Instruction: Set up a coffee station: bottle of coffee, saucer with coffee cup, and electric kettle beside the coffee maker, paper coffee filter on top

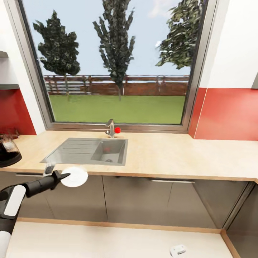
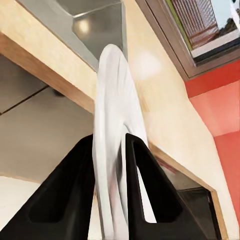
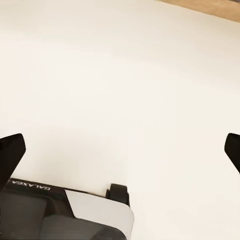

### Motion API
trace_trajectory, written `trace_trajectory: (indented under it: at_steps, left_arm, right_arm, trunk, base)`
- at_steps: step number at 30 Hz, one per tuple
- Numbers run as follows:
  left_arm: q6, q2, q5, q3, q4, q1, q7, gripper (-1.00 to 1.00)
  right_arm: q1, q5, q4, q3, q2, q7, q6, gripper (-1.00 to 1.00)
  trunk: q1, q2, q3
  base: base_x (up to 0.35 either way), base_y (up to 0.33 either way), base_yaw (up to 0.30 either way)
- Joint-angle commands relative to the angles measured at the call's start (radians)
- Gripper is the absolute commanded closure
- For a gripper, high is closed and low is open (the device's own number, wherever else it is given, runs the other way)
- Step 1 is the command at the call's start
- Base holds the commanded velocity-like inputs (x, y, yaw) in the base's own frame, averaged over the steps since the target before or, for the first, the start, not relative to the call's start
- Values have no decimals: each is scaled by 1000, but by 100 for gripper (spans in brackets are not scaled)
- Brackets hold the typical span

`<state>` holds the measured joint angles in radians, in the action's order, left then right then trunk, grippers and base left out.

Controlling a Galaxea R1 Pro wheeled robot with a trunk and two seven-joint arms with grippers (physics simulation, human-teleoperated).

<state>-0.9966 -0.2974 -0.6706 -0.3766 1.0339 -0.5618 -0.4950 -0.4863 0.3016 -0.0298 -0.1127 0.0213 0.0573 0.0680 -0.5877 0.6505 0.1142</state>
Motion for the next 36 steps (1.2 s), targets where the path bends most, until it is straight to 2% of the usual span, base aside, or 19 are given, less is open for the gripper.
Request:
trace_trajectory:
  at_steps: [1, 3, 6, 17, 36]
  left_arm:
    - [-6, 3, 3, -1, 0, -1, 33, 100]
    - [-8, 5, 0, -2, 1, -8, 82, 100]
    - [-11, 3, -5, -3, 1, -13, 102, 100]
    - [-4, 9, -1, -3, 1, 0, 107, 100]
    - [-3, 12, 0, -1, 0, -1, 106, 100]
  right_arm:
    - [0, 11, -4, -8, 2, 6, 5, -100]
    - [0, 12, -8, -7, 6, 8, 4, -100]
    - [0, 11, -11, -8, 5, 9, 1, -100]
    - [0, 11, -8, -9, 0, 4, 2, -100]
    - [0, 11, -8, -8, 0, 3, 1, -100]
  trunk:
    - [0, 1, 2]
    - [0, 1, 2]
    - [0, 1, 2]
    - [0, 1, 2]
    - [0, 1, 17]
  base:
    - [0, 0, 14]
    - [0, 0, 6]
    - [0, 0, 1]
    - [0, 0, 16]
    - [0, 0, 237]
